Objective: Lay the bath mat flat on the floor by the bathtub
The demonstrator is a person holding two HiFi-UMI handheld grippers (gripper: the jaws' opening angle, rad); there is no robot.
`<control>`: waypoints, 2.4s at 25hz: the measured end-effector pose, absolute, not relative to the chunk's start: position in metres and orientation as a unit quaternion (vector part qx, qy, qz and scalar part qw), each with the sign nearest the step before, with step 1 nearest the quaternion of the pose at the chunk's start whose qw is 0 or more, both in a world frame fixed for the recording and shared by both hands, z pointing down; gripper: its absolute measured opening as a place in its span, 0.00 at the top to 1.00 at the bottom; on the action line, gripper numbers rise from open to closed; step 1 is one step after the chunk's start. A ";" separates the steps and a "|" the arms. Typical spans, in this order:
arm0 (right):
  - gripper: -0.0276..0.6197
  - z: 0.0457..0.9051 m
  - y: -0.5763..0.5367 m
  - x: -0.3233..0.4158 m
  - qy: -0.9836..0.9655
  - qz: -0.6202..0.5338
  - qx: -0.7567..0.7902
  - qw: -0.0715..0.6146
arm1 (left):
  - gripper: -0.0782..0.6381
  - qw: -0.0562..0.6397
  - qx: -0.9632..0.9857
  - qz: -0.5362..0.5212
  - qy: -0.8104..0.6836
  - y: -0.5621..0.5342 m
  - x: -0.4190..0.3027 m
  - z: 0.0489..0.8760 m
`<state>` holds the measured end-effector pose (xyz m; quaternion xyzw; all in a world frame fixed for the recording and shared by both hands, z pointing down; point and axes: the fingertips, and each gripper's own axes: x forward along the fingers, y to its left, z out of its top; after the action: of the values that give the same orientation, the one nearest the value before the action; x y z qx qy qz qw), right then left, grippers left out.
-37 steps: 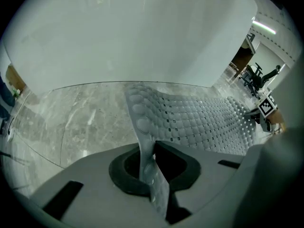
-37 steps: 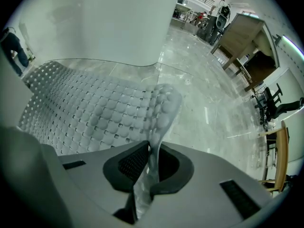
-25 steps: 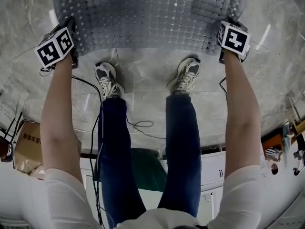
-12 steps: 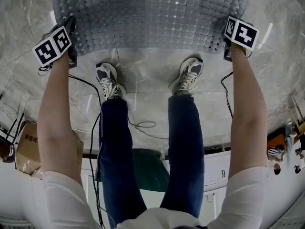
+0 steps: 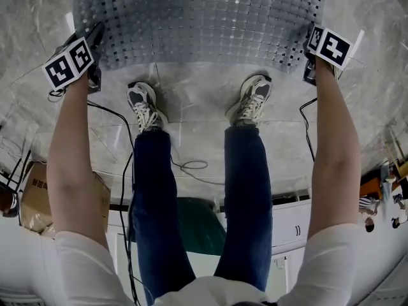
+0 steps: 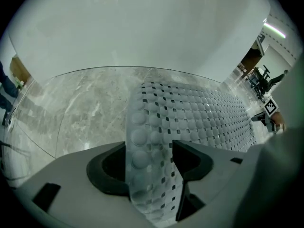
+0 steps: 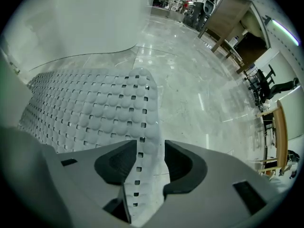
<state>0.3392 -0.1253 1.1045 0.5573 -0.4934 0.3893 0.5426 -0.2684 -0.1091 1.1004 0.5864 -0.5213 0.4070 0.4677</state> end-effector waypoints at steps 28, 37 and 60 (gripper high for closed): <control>0.86 1.082 -0.113 0.317 -0.492 0.445 0.577 0.476 | 0.77 0.489 0.561 0.391 -0.542 -0.099 -0.270 1.076; 0.90 1.065 -0.111 0.293 -0.505 0.457 0.540 0.495 | 0.82 0.481 0.575 0.388 -0.535 -0.105 -0.256 1.052; 0.91 0.926 -0.120 0.233 -0.534 0.448 0.537 0.475 | 0.84 0.502 0.607 0.312 -0.532 -0.131 -0.210 0.909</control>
<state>0.2325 -0.1202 0.9264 0.5374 -0.5337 0.4477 0.4753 -0.2099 -0.1308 0.9088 0.6066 -0.5321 0.3116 0.5018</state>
